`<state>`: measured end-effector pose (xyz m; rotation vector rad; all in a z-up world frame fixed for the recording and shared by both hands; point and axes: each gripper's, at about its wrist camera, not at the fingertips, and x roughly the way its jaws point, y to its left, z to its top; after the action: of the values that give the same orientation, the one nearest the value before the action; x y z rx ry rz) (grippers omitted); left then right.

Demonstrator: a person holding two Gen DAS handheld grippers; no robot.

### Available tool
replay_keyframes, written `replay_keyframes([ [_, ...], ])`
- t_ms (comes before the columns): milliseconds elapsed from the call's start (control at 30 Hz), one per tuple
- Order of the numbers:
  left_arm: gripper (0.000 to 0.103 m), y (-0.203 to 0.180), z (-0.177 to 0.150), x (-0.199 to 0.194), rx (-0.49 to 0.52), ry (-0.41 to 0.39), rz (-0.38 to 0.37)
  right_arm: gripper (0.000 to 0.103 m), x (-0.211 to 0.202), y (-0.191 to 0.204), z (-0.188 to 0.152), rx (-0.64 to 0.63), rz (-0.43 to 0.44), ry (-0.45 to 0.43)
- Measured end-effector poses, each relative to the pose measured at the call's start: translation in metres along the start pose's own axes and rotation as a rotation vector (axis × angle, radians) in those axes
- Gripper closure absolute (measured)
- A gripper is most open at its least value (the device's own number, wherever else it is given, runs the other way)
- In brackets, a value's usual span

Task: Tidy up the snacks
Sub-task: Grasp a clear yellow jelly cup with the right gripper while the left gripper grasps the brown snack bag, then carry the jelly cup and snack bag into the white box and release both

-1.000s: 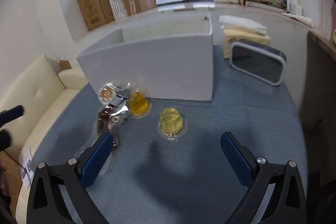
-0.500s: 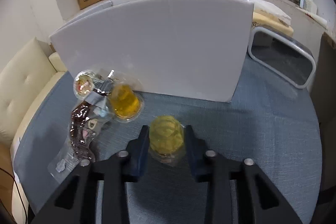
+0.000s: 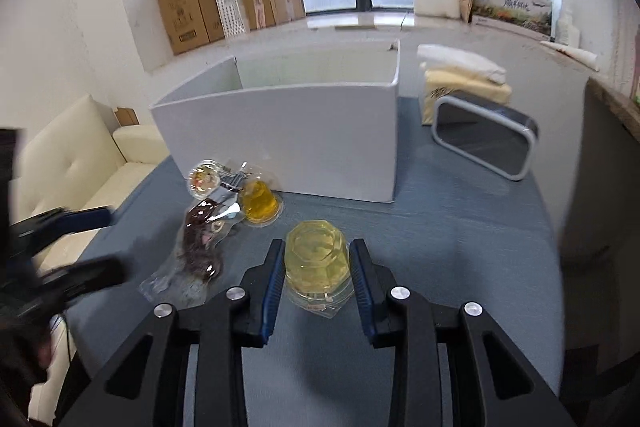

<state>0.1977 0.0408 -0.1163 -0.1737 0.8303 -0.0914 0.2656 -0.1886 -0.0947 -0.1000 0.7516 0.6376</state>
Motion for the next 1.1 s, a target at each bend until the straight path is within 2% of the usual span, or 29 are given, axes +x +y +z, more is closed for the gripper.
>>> replay_keyframes([
  [200,0.0,0.006,0.006,0.066,-0.005,0.083,0.072,0.068,-0.031,-0.009,-0.007,0.005,-0.013,-0.031],
  [300,0.002,0.007,0.006,0.08,0.01,0.09,0.112,0.068,-0.038,-0.015,-0.011,0.02,-0.01,-0.037],
  [400,0.021,0.007,0.011,0.078,0.002,0.078,0.103,0.068,-0.039,-0.017,-0.013,0.023,-0.013,-0.038],
  [467,0.024,0.01,0.015,0.076,-0.017,0.079,0.081,0.068,-0.038,-0.018,-0.014,0.027,-0.01,-0.036],
  [667,0.026,0.018,0.016,0.052,-0.026,0.037,0.043,0.068,-0.034,-0.012,-0.014,0.027,0.006,-0.042],
  [933,0.026,0.009,0.013,-0.02,0.01,-0.103,0.018,0.068,-0.036,0.001,-0.005,0.006,0.022,-0.06],
  [1100,0.026,0.006,0.029,-0.058,0.023,-0.189,0.01,0.068,-0.037,0.015,0.008,-0.021,0.034,-0.08],
])
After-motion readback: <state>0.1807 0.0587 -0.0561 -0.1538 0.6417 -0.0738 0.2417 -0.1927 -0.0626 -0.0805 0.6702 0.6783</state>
